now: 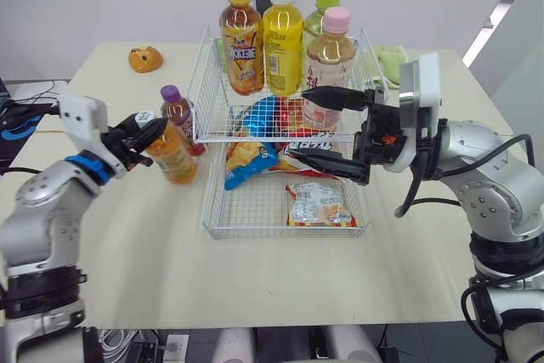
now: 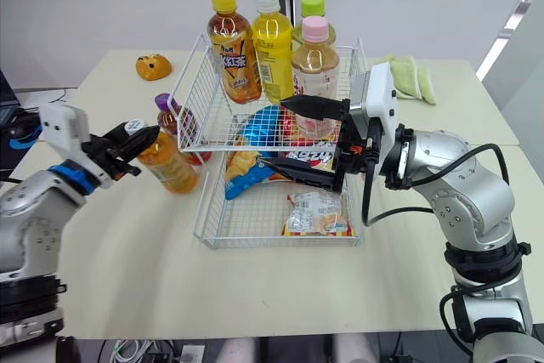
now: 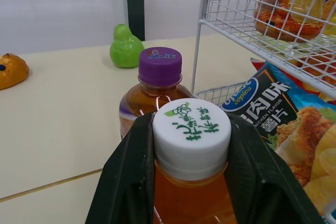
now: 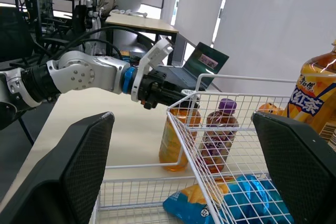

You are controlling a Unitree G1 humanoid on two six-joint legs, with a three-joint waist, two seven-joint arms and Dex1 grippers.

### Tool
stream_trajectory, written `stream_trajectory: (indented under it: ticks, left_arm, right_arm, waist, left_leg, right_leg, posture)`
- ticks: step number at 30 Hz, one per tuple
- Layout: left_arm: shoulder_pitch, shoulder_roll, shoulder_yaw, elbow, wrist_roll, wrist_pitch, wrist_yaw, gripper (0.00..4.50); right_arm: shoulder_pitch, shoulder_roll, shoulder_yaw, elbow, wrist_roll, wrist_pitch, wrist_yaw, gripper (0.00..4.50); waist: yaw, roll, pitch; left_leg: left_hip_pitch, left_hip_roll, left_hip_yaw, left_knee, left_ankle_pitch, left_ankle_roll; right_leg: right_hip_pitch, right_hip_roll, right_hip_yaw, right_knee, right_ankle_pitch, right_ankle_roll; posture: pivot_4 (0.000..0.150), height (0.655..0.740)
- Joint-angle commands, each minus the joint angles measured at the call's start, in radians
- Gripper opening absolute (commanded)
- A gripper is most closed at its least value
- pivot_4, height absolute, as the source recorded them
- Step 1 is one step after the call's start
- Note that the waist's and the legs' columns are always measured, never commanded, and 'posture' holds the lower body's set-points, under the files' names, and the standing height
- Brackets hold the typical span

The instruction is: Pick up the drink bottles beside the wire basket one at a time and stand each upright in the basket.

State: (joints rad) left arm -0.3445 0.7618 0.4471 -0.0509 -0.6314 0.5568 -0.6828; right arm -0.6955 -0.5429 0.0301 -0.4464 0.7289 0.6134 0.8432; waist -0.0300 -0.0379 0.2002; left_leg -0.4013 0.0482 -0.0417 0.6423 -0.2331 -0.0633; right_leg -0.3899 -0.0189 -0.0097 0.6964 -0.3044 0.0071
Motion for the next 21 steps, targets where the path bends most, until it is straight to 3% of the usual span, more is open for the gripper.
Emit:
stream_trajectory:
  ticks: [1,7,11,17,21]
  left_arm:
    - [-0.012,0.099,0.13,-0.105,-0.145,0.085,-0.078,1.35]
    - [0.002,0.261,0.24,-0.109,-0.262,0.237,-0.162,1.35]
    - [-0.075,0.405,0.267,-0.053,-0.31,0.314,-0.215,1.35]
    - [-0.311,0.56,0.16,0.063,-0.356,0.367,-0.284,1.35]
    - [-0.583,0.55,-0.019,0.122,-0.366,0.38,-0.316,1.35]
  right_arm:
    - [-0.02,0.008,-0.024,-0.008,0.017,-0.027,0.014,4.5]
    - [-0.025,0.028,-0.015,0.003,0.008,-0.045,0.025,4.5]
    - [-0.024,0.038,-0.012,0.005,0.005,-0.05,0.032,4.5]
    - [-0.015,0.044,-0.026,0.006,0.008,-0.058,0.024,4.5]
    - [0.003,0.026,-0.047,-0.014,0.013,-0.049,0.013,4.5]
  waist:
    - [0.001,0.0,0.0]
    - [0.0,0.0,0.0]
    - [0.001,0.0,0.001]
    - [0.002,0.0,0.002]
    - [0.01,0.0,0.002]
  left_leg:
    - [0.0,0.0,0.0,0.0,0.0,0.0]
    - [0.0,0.0,0.0,0.0,0.0,0.0]
    - [0.0,0.0,0.0,0.0,0.0,0.0]
    - [0.0,-0.001,0.001,0.0,0.0,0.0]
    - [0.0,-0.001,0.001,-0.001,0.0,0.0]
  right_leg:
    - [0.0,0.0,0.0,0.0,0.0,0.0]
    - [0.0,0.0,0.0,0.0,0.0,0.0]
    - [0.0,0.0,0.0,0.0,0.0,0.0]
    - [0.0,0.0,-0.001,-0.001,-0.001,0.001]
    - [0.0,0.0,-0.001,0.0,-0.002,0.003]
  posture:
    - [0.15,0.74]
    - [0.15,0.74]
    - [0.15,0.74]
    - [0.15,0.74]
    - [0.15,0.74]
